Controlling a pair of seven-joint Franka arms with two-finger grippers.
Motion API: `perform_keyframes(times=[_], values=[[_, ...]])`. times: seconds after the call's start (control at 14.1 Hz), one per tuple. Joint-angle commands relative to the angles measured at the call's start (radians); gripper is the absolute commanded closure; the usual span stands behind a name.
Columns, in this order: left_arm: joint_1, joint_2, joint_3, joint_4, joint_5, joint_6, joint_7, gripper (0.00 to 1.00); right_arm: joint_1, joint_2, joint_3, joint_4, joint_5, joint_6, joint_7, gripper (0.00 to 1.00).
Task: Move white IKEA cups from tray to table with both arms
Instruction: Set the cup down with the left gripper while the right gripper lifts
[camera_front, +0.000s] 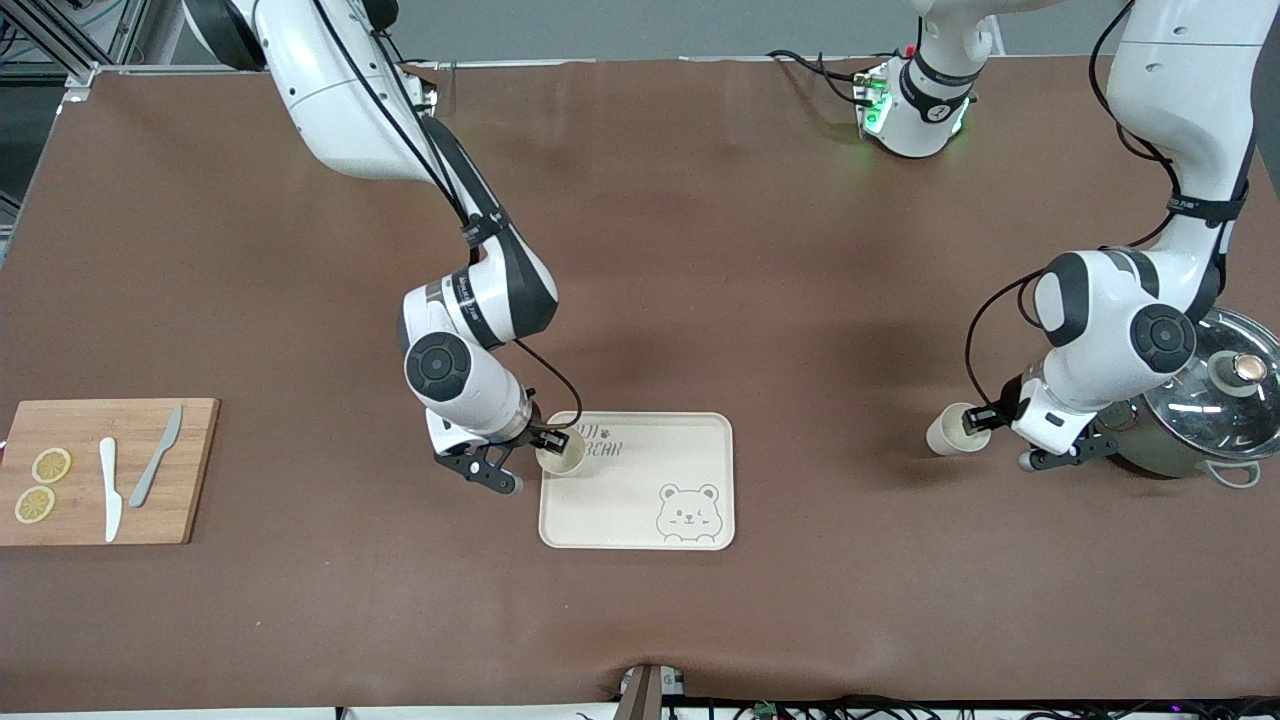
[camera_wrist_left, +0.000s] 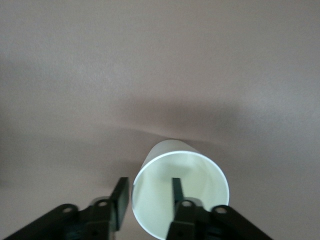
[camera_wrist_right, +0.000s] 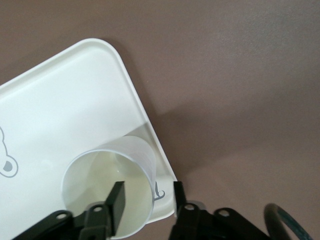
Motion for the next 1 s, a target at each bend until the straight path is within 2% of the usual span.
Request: perform_keyframes(times=[0.0,0.07,0.36,0.64,0.92], values=[[0.001,-0.034,-0.005,0.021,0.018,-0.029,-0.002,0.00,0.013,0.019,-0.010,0.028,0.013,0.006,0.014,0.92],[-0.001,-0.047,-0.005,0.044,0.018,-0.059,-0.002,0.00,0.013,0.019,-0.010,0.028,0.013,0.006,0.025,0.99],[0.005,-0.060,-0.004,0.211,0.019,-0.298,0.004,0.00,-0.001,0.013,-0.011,0.052,0.014,-0.018,0.033,1.00],[0.004,-0.093,-0.004,0.323,0.020,-0.414,0.007,0.00,-0.065,-0.005,-0.014,0.115,0.015,-0.169,0.017,1.00],[0.004,-0.109,-0.002,0.443,0.022,-0.556,0.007,0.00,-0.154,-0.088,-0.016,0.051,0.014,-0.253,-0.200,1.00]])
